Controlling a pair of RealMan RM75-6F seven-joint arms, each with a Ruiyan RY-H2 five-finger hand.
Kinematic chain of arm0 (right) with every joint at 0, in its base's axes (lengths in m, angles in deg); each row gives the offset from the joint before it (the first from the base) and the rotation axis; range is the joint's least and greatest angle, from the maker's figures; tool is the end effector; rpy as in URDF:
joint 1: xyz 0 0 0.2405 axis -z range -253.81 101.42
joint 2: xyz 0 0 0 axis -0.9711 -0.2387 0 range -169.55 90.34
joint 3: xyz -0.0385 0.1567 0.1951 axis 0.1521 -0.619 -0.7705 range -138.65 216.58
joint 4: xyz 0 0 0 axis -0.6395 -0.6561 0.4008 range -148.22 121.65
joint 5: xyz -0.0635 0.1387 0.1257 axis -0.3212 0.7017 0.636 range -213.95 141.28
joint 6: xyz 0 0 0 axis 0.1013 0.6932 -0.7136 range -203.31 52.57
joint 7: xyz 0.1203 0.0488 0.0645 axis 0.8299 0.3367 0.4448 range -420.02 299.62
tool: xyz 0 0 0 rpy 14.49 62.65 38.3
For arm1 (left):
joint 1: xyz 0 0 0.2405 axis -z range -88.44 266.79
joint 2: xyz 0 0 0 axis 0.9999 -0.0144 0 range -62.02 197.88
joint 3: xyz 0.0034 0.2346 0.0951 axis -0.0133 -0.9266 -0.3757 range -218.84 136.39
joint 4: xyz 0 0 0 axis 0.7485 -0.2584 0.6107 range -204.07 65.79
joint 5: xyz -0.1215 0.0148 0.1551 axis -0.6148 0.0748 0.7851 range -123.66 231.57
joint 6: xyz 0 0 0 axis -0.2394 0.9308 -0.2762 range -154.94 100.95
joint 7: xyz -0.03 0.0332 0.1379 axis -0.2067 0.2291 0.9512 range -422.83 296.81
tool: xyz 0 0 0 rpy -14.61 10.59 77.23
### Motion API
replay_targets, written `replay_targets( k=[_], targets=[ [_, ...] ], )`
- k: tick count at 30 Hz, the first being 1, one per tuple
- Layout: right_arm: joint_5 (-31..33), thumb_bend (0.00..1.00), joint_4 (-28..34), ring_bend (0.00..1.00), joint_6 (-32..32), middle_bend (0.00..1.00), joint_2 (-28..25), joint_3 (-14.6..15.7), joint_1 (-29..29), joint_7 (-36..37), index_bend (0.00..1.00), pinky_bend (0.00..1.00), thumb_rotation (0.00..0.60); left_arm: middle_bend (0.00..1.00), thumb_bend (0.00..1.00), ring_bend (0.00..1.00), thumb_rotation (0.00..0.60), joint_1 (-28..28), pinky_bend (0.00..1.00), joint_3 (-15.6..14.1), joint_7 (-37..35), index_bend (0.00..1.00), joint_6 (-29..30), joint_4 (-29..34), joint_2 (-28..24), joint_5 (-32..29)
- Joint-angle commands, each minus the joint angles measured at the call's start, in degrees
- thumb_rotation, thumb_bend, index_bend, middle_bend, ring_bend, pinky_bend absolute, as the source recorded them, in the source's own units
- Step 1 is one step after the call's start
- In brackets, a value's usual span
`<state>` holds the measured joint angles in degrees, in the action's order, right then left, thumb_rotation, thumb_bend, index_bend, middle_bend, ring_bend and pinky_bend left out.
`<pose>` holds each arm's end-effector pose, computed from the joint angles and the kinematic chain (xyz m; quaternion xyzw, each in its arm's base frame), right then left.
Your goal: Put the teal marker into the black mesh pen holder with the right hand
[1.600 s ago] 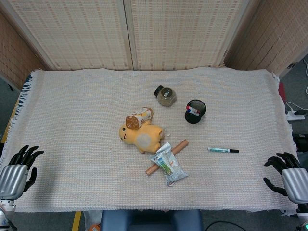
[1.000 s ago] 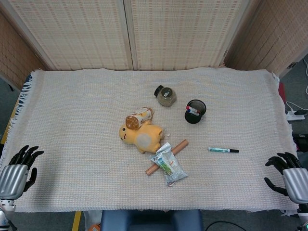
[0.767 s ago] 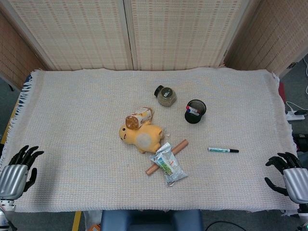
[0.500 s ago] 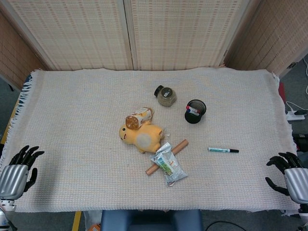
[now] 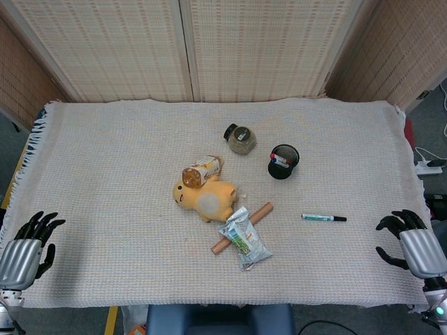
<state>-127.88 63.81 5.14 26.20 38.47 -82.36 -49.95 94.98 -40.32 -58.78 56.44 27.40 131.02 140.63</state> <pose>-0.3433 -0.1827 0.1664 0.6509 -0.3825 0.3502 0.5545 -0.2907 0.1775 0.1593 -0.6191 -0.3914 -0.3720 0.5702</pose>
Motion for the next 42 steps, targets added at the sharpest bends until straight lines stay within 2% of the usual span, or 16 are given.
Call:
replay_targets(
  k=[1,6,10,14,22,30,42],
  targets=[
    [1.3,0.18,2.0,0.18,-6.4,0.31,-1.1,-1.9,-5.0,-1.7,0.42,0.14,0.6,0.11,0.59,0.04,0.6,0.0,0.17,0.0,0.0,0.22,0.0,0.0,0.0,0.0],
    [3.0,0.18,2.9,0.18,-15.0,0.31,0.1,-3.6,-11.2,-5.7,0.42,0.14,0.6,0.1,0.59,0.04,0.6,0.0,0.17,0.0,-0.1,0.22,0.1,0.0,0.0,0.0],
    [4.6,0.18,2.0,0.18,-22.4,0.31,3.0,-3.9,-15.9,-10.1,0.42,0.12,0.6,0.11,0.59,0.04,0.6,0.0,0.17,0.1,-0.3,0.22,-0.1,-0.3,0.0,-0.4],
    [6.3,0.19,0.7,0.18,-26.7,0.31,6.2,-4.1,-18.9,-13.8,0.42,0.12,0.6,0.1,0.59,0.04,0.6,0.0,0.17,0.2,-0.5,0.22,-0.3,-0.4,0.0,-0.6],
    [10.6,0.19,-3.1,0.2,-29.7,0.31,11.0,-4.6,-21.3,-18.9,0.43,0.12,0.6,0.1,0.59,0.04,0.6,0.2,0.17,0.1,-0.6,0.22,-0.8,-0.8,0.2,-0.9],
    [13.5,0.19,-5.7,0.2,-29.7,0.31,12.7,-5.0,-21.9,-20.8,0.44,0.12,0.6,0.1,0.59,0.04,0.6,0.3,0.17,0.1,-0.8,0.22,-1.2,-0.9,0.3,-1.1],
    [16.1,0.19,-6.8,0.2,-29.7,0.31,16.8,-4.5,-22.8,-24.3,0.46,0.12,0.6,0.1,0.59,0.04,0.6,0.5,0.17,-0.1,-1.5,0.22,-1.8,-1.1,0.4,-1.1]
  ],
)
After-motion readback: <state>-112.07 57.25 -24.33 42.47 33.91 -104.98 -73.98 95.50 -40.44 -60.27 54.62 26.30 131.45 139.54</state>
